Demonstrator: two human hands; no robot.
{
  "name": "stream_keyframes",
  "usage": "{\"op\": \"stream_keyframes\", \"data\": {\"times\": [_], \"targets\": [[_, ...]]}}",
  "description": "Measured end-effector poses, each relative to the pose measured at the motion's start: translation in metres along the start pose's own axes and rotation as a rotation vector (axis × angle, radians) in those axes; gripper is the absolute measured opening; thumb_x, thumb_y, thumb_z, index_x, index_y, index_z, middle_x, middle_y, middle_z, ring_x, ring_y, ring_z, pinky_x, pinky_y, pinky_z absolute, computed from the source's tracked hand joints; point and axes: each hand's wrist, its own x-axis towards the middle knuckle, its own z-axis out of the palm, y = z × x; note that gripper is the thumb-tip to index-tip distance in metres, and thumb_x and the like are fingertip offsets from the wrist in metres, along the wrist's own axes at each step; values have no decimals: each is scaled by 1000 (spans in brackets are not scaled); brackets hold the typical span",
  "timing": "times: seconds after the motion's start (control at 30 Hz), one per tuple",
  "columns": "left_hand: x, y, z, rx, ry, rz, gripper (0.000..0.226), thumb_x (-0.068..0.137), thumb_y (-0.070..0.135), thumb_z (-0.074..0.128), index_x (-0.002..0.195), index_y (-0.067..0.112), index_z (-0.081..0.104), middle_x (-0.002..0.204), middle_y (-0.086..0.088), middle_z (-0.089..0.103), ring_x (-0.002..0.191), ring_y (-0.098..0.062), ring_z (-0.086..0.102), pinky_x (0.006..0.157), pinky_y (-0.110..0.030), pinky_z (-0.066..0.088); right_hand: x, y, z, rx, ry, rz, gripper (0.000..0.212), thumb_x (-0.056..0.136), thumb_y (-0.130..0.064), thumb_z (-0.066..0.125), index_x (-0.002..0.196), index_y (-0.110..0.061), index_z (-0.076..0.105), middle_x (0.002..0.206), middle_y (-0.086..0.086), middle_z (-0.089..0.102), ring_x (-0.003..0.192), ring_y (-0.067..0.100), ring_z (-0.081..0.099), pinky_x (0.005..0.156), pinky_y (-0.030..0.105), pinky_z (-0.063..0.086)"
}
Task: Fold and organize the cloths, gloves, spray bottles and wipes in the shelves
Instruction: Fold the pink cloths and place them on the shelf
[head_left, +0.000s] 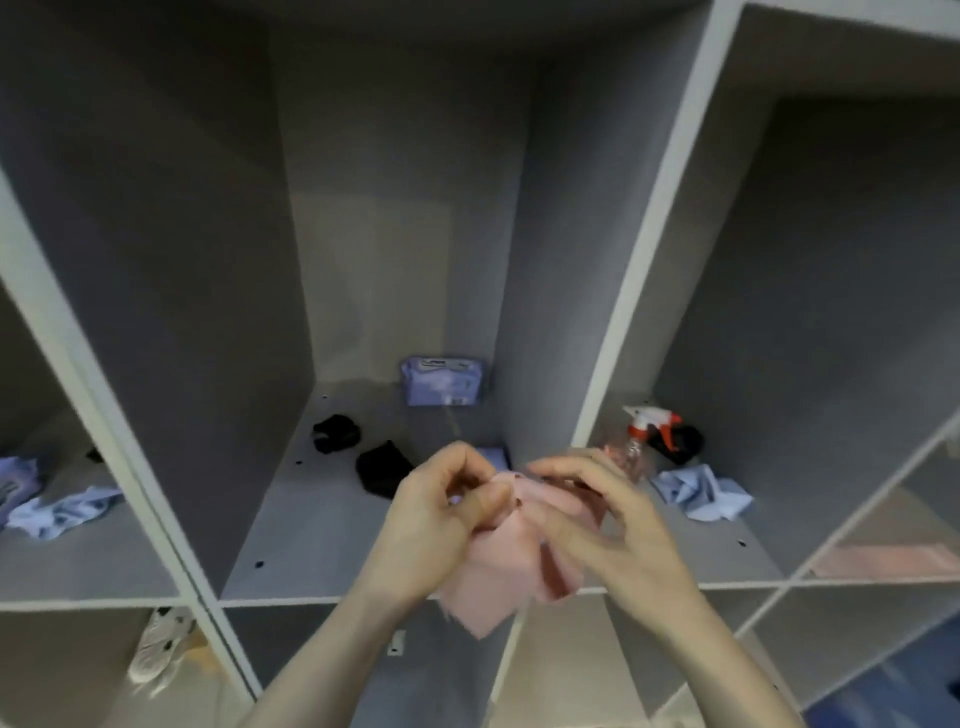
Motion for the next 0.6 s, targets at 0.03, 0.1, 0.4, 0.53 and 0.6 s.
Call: {"op": "stream_keyframes", "data": {"times": [0.03, 0.1, 0.4, 0.53, 0.6], "targets": [[0, 3, 11, -14, -13, 15, 24, 85, 5, 67, 69, 19, 57, 60, 7, 60, 59, -9, 52, 60, -21, 43, -3, -1, -7, -21, 41, -20, 13, 72, -33, 74, 84, -31, 71, 89, -11, 66, 87, 3, 61, 78, 9, 42], [-1, 10, 33, -89, -8, 14, 23, 82, 1, 70, 68, 16, 59, 60, 3, 61, 57, -8, 54, 60, -20, 44, -9, 5, -24, -12, 153, -31, 26, 73, -14, 76, 71, -40, 72, 74, -15, 67, 72, 2, 60, 69, 11, 43], [1, 29, 135, -201, -112, -75, 15, 83, 0, 66, 72, 10, 61, 70, 1, 61, 66, -4, 54, 60, -13, 43, -51, 20, -121, -158, 363, -3, 32, 78, 3, 68, 76, -28, 74, 80, -16, 69, 79, 4, 64, 73, 12, 44], [4, 44, 180, -80, -293, -242, 25, 88, 34, 59, 91, 10, 66, 82, 0, 64, 76, -8, 57, 70, -21, 44, -63, 24, -167, -298, 318, -93, 14, 78, -12, 67, 75, -26, 72, 83, -14, 66, 85, 8, 62, 78, 19, 46], [7, 46, 200, -40, -386, -317, 36, 77, 46, 63, 89, 13, 70, 83, 0, 68, 80, -12, 61, 74, -27, 46, -72, 28, -191, -382, 269, -170, 9, 81, -12, 67, 77, -18, 72, 86, -13, 62, 88, 7, 59, 80, 18, 44]]}}
